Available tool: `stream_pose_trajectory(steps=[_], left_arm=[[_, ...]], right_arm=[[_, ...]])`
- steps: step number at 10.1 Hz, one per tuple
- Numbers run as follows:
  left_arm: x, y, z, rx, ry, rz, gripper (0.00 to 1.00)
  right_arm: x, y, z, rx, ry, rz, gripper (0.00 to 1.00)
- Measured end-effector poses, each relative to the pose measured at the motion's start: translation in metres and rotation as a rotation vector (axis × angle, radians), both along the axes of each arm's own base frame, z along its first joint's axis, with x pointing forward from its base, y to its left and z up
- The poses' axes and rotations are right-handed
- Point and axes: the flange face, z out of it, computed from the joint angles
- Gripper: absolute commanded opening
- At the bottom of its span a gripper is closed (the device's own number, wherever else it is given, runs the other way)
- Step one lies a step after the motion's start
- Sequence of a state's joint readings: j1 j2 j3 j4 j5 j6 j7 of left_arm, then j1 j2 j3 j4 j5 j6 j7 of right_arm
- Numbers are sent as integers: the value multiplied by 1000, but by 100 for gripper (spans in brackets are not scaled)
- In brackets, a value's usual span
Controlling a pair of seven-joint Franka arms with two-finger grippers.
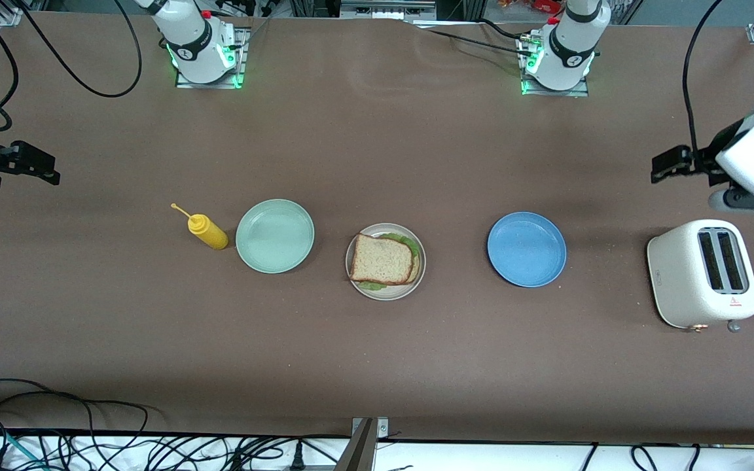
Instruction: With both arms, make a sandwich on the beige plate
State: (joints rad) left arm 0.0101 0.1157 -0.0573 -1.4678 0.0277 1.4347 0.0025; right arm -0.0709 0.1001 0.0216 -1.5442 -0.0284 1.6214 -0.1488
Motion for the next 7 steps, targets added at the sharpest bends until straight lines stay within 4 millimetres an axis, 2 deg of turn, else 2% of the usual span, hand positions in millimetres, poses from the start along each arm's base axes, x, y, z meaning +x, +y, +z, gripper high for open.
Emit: stream_pose_trajectory(steps=[4, 5, 7], left_arm=[[-25, -1, 33, 3, -16, -2, 100], [-28, -1, 37, 3, -17, -2, 100], [-29, -2, 31, 4, -2, -3, 100]], right_arm=[[0, 3, 0, 0, 1, 11, 100], [0, 8, 0, 1, 1, 21, 100], [1, 24, 0, 3, 1, 49, 100]])
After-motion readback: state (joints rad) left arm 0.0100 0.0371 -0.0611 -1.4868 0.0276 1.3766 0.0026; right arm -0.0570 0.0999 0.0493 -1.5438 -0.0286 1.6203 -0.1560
